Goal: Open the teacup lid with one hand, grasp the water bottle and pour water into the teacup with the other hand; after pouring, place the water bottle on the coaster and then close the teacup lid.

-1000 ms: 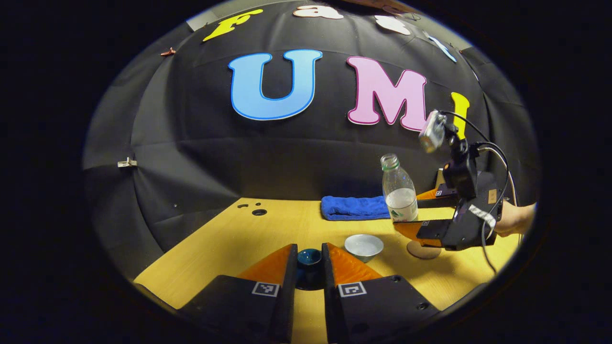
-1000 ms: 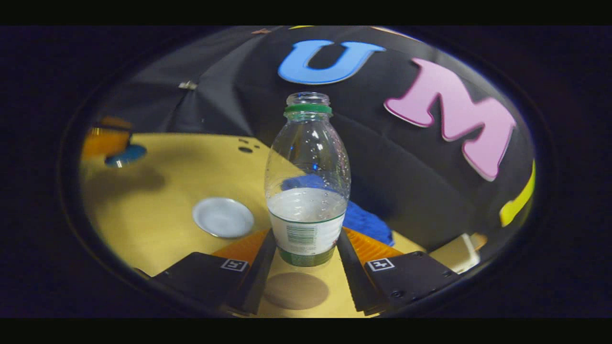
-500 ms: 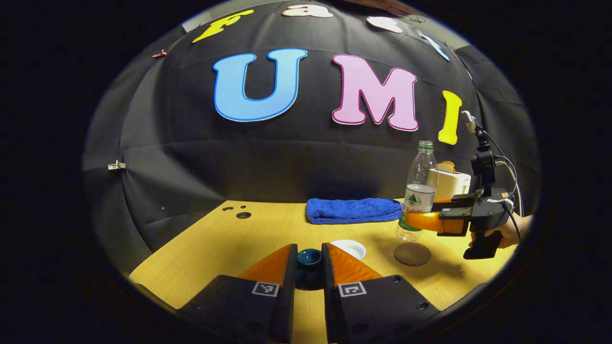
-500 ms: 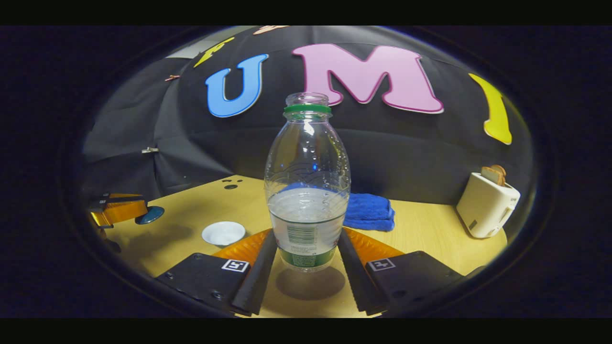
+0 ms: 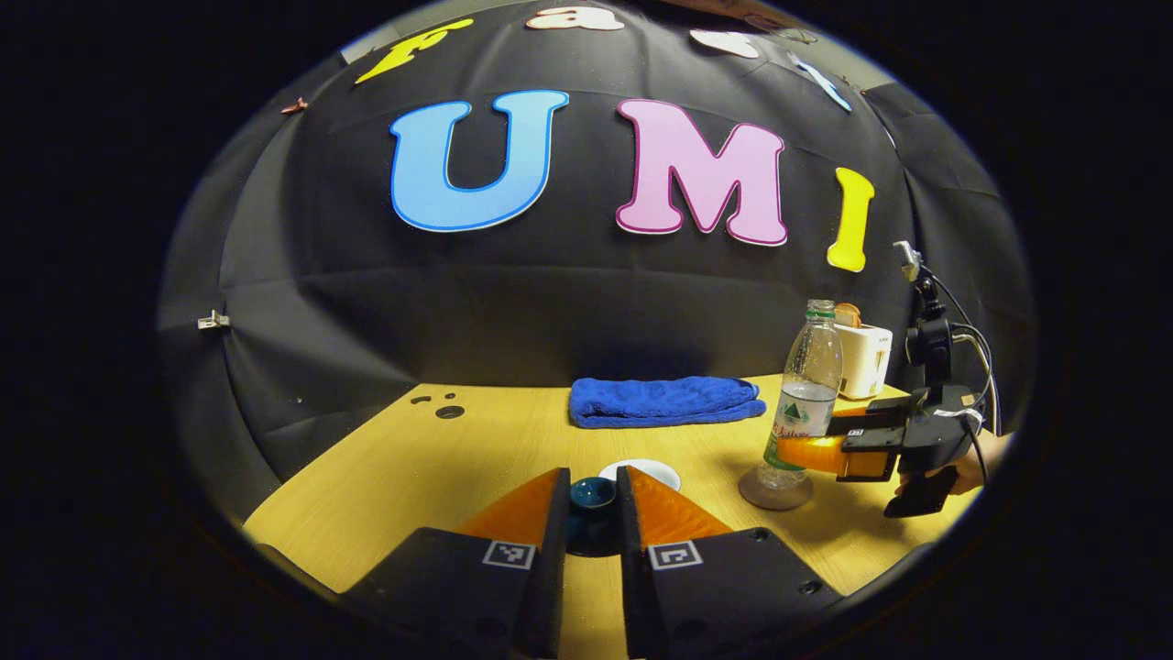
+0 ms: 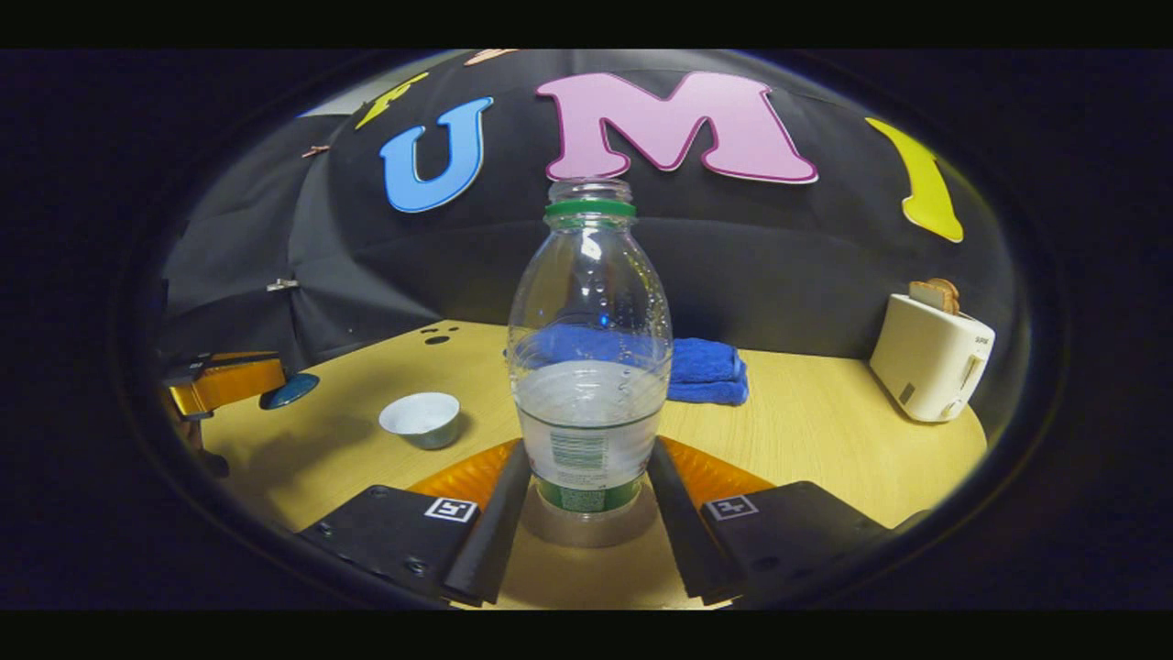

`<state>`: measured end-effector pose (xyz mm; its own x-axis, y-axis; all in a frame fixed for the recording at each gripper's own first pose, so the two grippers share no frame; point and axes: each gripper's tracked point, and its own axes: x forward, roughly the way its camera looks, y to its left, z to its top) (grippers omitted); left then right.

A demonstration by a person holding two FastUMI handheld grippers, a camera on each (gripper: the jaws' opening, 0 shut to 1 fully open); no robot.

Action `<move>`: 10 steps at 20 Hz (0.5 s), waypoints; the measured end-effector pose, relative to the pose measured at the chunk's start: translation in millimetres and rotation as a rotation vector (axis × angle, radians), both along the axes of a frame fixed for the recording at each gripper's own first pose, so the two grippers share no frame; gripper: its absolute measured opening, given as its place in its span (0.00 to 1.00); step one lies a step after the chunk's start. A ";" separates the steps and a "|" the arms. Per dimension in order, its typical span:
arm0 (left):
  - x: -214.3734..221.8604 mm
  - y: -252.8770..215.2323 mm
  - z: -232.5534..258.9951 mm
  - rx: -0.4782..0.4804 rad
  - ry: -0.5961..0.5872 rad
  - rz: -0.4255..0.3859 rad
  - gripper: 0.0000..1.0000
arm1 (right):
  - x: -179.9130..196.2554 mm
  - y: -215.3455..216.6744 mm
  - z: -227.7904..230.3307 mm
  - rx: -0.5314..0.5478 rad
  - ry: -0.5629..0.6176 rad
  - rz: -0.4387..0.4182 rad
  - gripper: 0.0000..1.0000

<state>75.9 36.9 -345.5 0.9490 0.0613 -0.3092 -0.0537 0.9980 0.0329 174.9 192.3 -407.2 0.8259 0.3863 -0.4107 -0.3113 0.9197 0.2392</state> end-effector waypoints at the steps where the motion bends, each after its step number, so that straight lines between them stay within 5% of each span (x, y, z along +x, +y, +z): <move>1: -0.9 -0.1 -0.4 0.001 0.001 0.001 0.30 | -0.1 -0.1 -2.6 -0.010 0.000 -0.002 0.75; 4: -1.1 0.5 -0.9 0.000 0.005 0.003 0.27 | -2.7 3.0 -8.5 -0.002 0.010 -0.002 0.75; 10: 1.3 -4.9 -4.7 -0.007 0.007 -0.005 0.34 | -4.9 3.6 -11.8 0.026 0.023 -0.012 0.78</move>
